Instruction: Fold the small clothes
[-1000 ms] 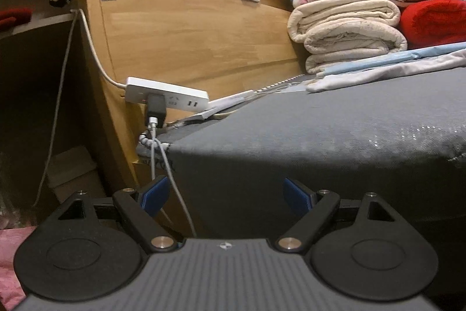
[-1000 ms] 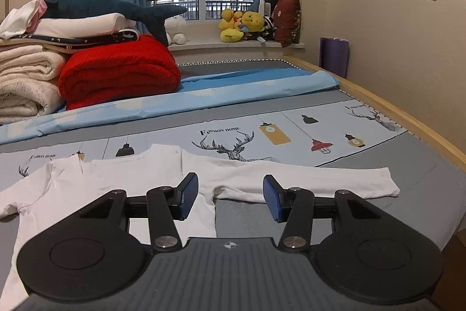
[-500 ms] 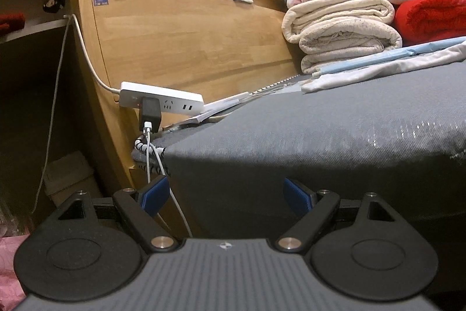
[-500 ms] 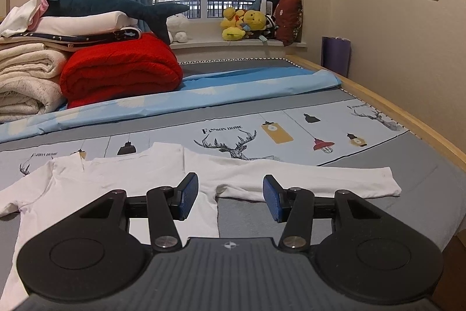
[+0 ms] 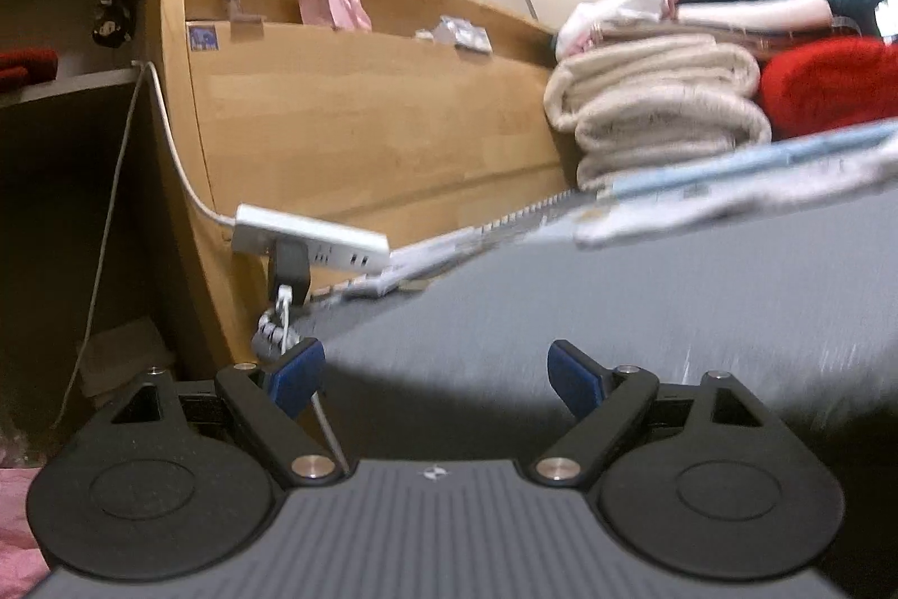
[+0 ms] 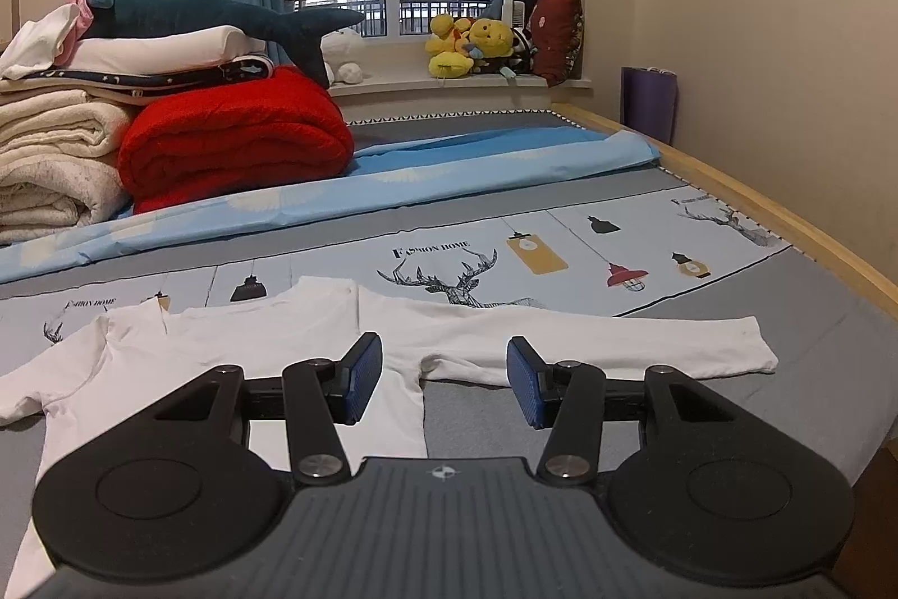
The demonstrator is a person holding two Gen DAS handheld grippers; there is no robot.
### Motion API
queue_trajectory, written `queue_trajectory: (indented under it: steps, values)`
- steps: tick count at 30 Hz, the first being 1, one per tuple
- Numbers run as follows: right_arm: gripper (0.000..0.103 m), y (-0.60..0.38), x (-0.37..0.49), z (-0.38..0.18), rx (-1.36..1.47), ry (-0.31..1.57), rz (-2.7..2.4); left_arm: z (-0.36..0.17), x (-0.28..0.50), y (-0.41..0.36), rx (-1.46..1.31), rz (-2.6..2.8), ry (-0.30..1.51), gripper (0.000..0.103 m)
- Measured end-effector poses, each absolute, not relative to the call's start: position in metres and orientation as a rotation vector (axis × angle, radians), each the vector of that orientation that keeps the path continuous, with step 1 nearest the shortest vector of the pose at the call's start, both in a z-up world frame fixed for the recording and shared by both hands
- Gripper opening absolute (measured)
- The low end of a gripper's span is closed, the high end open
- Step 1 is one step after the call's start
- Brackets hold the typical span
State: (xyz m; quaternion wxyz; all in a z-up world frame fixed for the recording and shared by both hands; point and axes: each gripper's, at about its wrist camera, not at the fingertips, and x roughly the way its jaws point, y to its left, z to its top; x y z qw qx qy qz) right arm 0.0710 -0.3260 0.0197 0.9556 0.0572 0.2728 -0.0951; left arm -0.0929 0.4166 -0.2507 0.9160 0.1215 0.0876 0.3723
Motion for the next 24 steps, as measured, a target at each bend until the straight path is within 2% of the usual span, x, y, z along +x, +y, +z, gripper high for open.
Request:
queue_trajectory:
  steps: [5,10,11,14,18,21,23,24]
  values:
    - [0.051,-0.327,0.069,0.022,0.15,0.533,-0.178,-0.202,-0.079,0.395,0.248,0.754,0.065,0.095]
    - [0.051,-0.332,0.064,0.024,0.198,0.502,-0.161,-0.127,-0.04,0.376,0.242,0.693,-0.01,0.096]
    - [0.051,-0.334,0.063,0.025,0.211,0.493,-0.156,-0.11,-0.029,0.373,0.234,0.67,-0.016,0.102]
    - [0.052,-0.337,0.061,0.026,0.249,0.466,-0.144,-0.054,0.012,0.363,0.197,0.601,0.003,0.103]
    - [0.059,-0.337,0.058,0.027,0.284,0.431,-0.117,0.01,0.076,0.347,0.084,0.508,0.113,0.103]
    - [0.061,-0.338,0.057,0.028,0.291,0.406,-0.091,0.038,0.123,0.329,0.03,0.435,0.193,0.09]
    - [0.061,-0.34,0.055,0.028,0.305,0.389,-0.071,0.045,0.155,0.317,-0.004,0.408,0.259,0.064]
    - [0.061,-0.342,0.055,0.028,0.314,0.381,-0.065,0.044,0.17,0.315,-0.037,0.393,0.296,0.058]
